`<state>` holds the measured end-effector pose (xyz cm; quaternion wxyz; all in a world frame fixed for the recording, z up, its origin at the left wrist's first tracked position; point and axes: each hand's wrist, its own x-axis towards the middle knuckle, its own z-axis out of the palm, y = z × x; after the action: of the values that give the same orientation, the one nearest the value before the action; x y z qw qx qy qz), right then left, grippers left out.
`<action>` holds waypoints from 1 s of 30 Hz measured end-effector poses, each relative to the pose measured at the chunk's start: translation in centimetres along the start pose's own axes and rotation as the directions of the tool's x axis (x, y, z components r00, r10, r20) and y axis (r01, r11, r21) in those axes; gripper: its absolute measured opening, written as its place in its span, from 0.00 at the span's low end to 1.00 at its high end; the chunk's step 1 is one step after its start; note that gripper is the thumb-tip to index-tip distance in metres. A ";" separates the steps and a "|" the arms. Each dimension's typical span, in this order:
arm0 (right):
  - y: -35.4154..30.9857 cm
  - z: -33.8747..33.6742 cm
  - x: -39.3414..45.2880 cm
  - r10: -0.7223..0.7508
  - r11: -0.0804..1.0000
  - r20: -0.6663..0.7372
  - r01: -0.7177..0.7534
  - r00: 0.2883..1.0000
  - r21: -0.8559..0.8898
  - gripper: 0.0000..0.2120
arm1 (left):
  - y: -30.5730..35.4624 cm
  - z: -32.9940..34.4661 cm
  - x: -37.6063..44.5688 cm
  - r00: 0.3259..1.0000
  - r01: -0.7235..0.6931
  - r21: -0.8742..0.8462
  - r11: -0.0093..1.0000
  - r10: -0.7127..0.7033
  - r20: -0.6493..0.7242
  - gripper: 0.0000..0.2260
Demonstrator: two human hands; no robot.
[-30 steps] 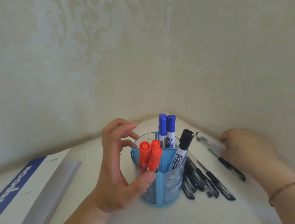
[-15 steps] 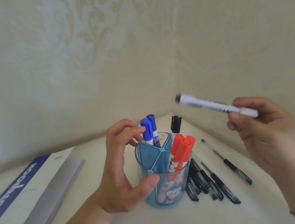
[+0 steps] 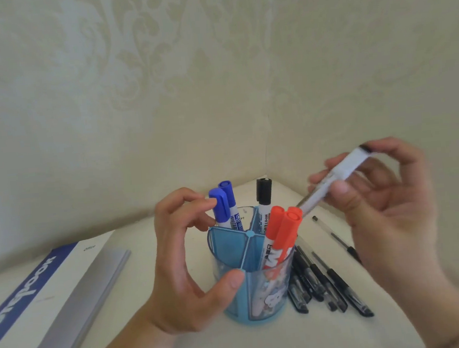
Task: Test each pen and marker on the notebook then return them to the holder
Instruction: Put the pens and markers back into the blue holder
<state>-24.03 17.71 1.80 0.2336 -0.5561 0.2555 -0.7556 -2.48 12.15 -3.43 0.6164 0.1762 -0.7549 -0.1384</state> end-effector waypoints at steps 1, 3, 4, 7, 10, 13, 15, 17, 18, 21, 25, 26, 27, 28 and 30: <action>0.4 0.2 -0.3 0.004 1.000 0.068 -0.003 0.998 -0.021 0.17 | 0.0 0.0 0.0 1.000 -0.014 0.014 1.000 0.014 -0.011 0.29; 0.9 0.2 -0.7 0.028 0.989 0.214 0.003 0.976 -0.145 0.14 | 0.1 0.0 0.0 0.999 -0.038 0.041 0.998 0.038 -0.020 0.28; 1.1 0.0 -0.6 0.047 0.973 0.255 0.014 0.966 -0.231 0.14 | 0.1 -0.1 0.0 0.999 -0.041 0.053 0.998 0.042 -0.016 0.28; 1.0 -2.1 0.6 0.175 0.877 0.109 -0.105 0.979 -0.469 0.13 | 0.1 -0.1 0.0 0.999 -0.017 0.061 0.998 0.015 0.032 0.29; 1.5 -5.2 1.8 0.558 0.143 -0.053 -0.158 0.828 -0.977 0.10 | 0.2 0.1 0.0 0.998 0.020 0.031 0.999 -0.022 0.063 0.30; 1.8 -6.3 1.5 0.747 -0.313 -0.265 -0.030 0.610 -0.949 0.18 | 0.1 0.2 -0.1 0.994 0.080 -0.021 0.997 -0.078 0.073 0.36; 1.1 -5.7 1.1 0.741 -0.394 -0.282 0.054 0.610 -0.918 0.17 | 0.0 0.2 -0.3 0.991 0.110 -0.030 0.993 -0.108 0.077 0.41; 0.9 -5.5 0.9 0.770 -0.375 -0.245 0.107 0.589 -0.921 0.18 | -0.1 0.2 -0.4 0.985 0.151 -0.017 0.988 -0.150 0.083 0.44; 0.8 -5.4 0.9 0.783 -0.356 -0.234 0.108 0.576 -0.928 0.19 | -0.1 0.2 -0.4 0.980 0.179 -0.014 0.984 -0.178 0.087 0.45; 1.6 -5.8 0.9 0.713 -0.227 -0.193 -0.039 0.674 -0.973 0.18 | 0.2 0.4 -0.5 0.964 0.247 -0.008 0.969 -0.244 0.102 0.46; 0.5 -4.5 1.6 0.281 0.293 -0.172 -0.255 0.944 -0.921 0.14 | 0.6 0.9 -0.5 0.956 0.291 0.008 0.957 -0.291 0.045 0.45; 0.0 -3.9 1.5 0.183 0.433 -0.183 -0.247 0.966 -0.867 0.16 | 0.6 1.0 -0.5 0.951 0.308 0.013 0.951 -0.309 0.032 0.45; -0.4 -3.4 1.5 0.094 0.567 -0.210 -0.225 0.973 -0.792 0.18 | 0.6 1.0 -0.6 0.943 0.331 0.027 0.943 -0.331 0.026 0.45; -0.5 -3.2 1.4 -0.011 0.681 -0.219 -0.153 0.976 -0.716 0.21 | 0.6 1.0 -0.6 0.935 0.352 0.049 0.935 -0.353 0.028 0.45; -1.2 -3.1 1.4 -0.082 0.842 -0.243 -0.063 0.967 -0.536 0.23 | 0.6 0.9 -0.6 0.939 0.337 0.092 0.937 -0.342 0.042 0.44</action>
<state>-27.45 18.11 2.83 0.0291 -0.4982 0.4828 -0.7196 -3.33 12.97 -3.85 0.5535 0.3255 -0.7355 -0.2162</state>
